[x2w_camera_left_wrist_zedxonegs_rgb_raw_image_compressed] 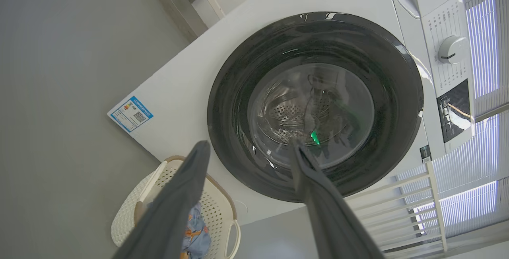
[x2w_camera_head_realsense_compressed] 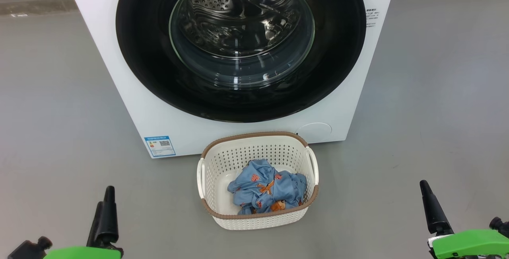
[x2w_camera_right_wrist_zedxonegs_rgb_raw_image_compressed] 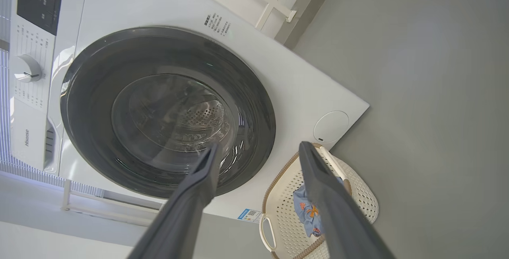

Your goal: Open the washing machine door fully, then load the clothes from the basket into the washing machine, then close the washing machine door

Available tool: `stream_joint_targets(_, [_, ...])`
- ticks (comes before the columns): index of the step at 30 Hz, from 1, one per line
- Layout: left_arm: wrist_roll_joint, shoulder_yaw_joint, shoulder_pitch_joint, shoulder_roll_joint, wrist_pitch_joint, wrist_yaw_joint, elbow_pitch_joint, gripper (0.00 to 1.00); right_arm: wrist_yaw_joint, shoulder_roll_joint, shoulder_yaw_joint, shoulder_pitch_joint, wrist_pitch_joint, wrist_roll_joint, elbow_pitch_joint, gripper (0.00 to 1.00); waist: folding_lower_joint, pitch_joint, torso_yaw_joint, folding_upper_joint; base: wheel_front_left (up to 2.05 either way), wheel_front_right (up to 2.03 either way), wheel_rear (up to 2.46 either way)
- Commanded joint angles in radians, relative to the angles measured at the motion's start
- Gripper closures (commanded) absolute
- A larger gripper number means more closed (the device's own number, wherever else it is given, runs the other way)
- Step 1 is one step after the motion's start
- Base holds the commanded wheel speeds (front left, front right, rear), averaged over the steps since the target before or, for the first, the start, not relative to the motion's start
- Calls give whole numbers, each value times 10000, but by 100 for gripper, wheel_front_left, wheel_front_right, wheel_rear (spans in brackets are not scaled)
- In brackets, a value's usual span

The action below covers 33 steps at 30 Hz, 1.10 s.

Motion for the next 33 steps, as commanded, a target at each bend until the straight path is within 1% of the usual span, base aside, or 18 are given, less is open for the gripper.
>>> stream_joint_targets(1, [629, 69, -395, 171, -143, -55, -426, 0, 6, -182, 41, -441, -167, -546, -308, 0, 0, -11, 0, -1, 0, 0, 0])
stream_joint_targets(5, [1488, -37, -371, 214, -262, -59, -486, 0, 7, -219, 39, -420, -285, -1374, -383, 0, 0, -27, 0, -1, 0, 0, 0])
stream_joint_targets(6, [1488, -37, -371, 214, -262, -59, -486, 0, 7, -219, 39, -420, -285, -1374, -383, 0, 0, -27, 0, -1, 0, 0, 0])
stream_joint_targets(10, [2307, -165, -366, 278, -381, -50, -496, 0, 7, -251, 62, -403, -402, -2140, -453, 0, 0, -47, -6, -1, 0, 0, 0])
stream_joint_targets(15, [3364, -376, -371, 389, -559, 120, -503, 0, 8, -307, 103, -396, -577, -3122, -524, 0, 0, -74, -6, -1, 0, 0, 0])
stream_joint_targets(19, [3933, -518, -398, 459, -678, 221, -521, 0, 8, -336, 141, -412, -694, -3685, -520, 0, 0, -88, -5, -1, 0, 0, 0])
stream_joint_targets(27, [4937, -851, -419, 625, -916, 287, -534, 0, 9, -403, 239, -452, -929, -4731, -503, 0, 0, -115, 7, -1, 0, 0, 0])
stream_joint_targets(33, [5625, -980, -436, 722, -1094, 387, -486, 0, 10, -392, 308, -465, -1103, -5232, -426, 0, 0, -146, 2, -1, 0, 0, 0])
